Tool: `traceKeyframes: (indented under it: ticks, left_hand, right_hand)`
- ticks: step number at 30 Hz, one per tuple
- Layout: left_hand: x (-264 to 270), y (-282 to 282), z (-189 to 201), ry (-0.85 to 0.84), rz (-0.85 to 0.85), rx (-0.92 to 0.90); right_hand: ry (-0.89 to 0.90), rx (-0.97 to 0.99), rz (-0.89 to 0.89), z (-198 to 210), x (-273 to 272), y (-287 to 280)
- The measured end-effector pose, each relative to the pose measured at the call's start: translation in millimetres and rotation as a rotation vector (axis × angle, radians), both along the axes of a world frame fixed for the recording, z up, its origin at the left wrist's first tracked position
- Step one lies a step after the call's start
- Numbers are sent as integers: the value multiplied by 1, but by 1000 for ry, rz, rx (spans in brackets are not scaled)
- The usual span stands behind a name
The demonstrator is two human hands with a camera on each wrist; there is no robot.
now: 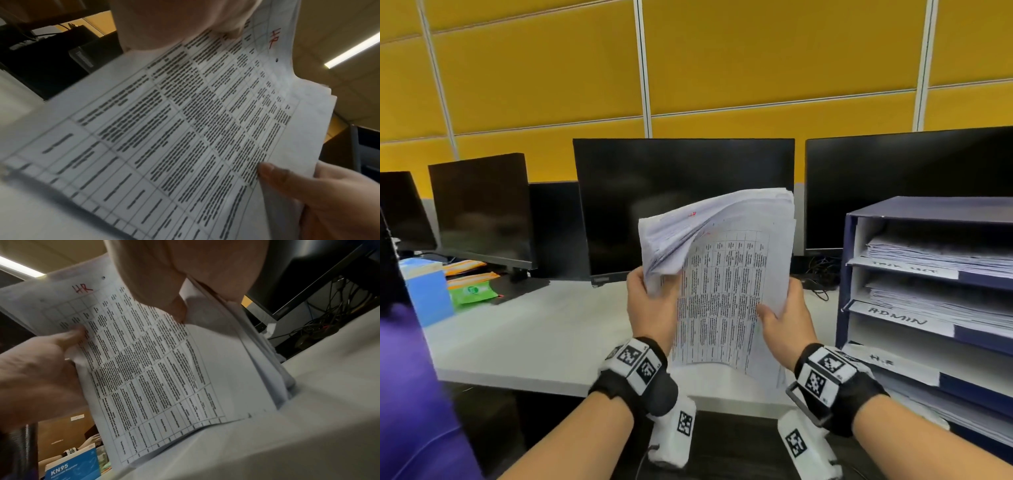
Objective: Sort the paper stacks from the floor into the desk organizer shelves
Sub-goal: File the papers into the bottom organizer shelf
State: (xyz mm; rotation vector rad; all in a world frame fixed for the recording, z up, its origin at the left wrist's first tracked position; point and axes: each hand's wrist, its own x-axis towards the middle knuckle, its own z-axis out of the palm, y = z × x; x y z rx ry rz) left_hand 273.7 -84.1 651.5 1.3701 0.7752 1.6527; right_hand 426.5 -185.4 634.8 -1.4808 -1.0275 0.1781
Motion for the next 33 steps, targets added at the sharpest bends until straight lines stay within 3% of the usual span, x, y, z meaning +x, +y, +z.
traceKeyframes:
  ticks: [4, 11, 17, 24, 33]
  left_hand:
    - [-1, 7, 8, -43, 30, 9]
    - [-4, 1, 10, 56, -9, 1]
    - [-10, -13, 34, -13, -13, 283]
    - [-12, -17, 58, 130, 347, 566]
    - [-17, -10, 60, 386, 456, 726]
  right_hand:
    - [-2, 19, 1, -2, -3, -3]
    - [22, -11, 33, 2, -3, -6]
    - [33, -33, 15, 2, -2, -3]
    - [22, -41, 31, 3, 0, -3]
    - [22, -55, 57, 8, -3, -6]
